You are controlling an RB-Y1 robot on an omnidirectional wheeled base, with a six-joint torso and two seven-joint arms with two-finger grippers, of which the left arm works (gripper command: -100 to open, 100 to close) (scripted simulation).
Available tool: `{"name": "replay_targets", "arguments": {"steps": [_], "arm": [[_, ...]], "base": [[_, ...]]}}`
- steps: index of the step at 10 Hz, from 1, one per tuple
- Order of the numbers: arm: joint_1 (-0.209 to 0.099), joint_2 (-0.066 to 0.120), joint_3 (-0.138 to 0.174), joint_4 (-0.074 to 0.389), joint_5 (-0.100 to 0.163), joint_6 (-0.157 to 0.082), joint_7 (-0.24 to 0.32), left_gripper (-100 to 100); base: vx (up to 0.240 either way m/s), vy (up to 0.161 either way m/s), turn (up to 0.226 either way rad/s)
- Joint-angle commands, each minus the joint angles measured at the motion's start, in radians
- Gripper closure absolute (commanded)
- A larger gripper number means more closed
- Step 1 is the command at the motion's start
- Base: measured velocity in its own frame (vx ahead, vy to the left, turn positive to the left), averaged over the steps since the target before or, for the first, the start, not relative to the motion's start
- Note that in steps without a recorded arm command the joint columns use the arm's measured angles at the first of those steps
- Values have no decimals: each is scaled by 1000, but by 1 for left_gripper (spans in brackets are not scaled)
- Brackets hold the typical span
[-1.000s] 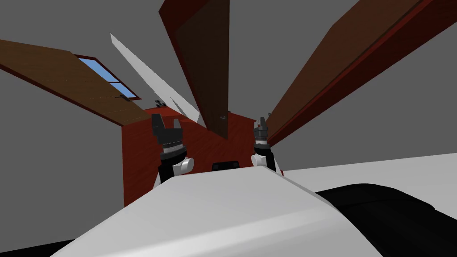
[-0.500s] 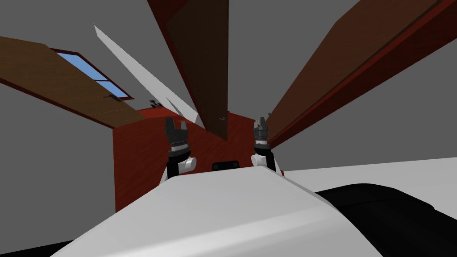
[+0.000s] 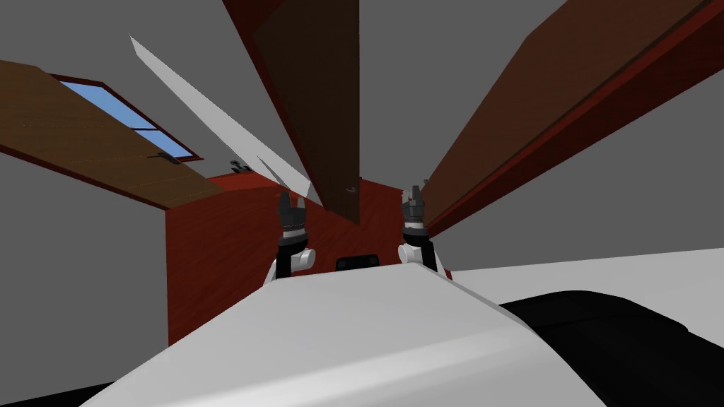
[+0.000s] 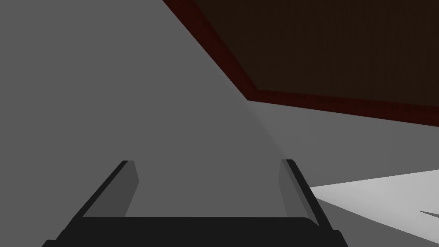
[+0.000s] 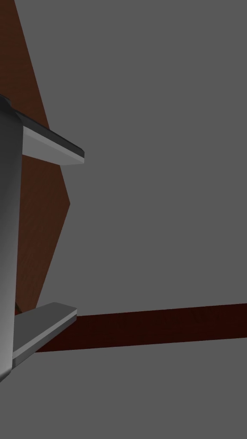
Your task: Push the door open
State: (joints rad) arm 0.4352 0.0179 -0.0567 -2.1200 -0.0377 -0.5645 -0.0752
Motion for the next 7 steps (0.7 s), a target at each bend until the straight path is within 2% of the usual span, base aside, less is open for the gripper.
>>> {"name": "replay_targets", "arguments": {"steps": [1,4,5,7], "arm": [[-13,9,-6,44,1,-5,6,-100],[-36,20,-23,128,1,-17,13,-100],[-36,20,-23,128,1,-17,13,-100],[-52,27,-35,189,1,-26,19,-100]], "base": [[88,42,-92],[98,44,-73],[53,25,-26],[67,28,-73]]}}
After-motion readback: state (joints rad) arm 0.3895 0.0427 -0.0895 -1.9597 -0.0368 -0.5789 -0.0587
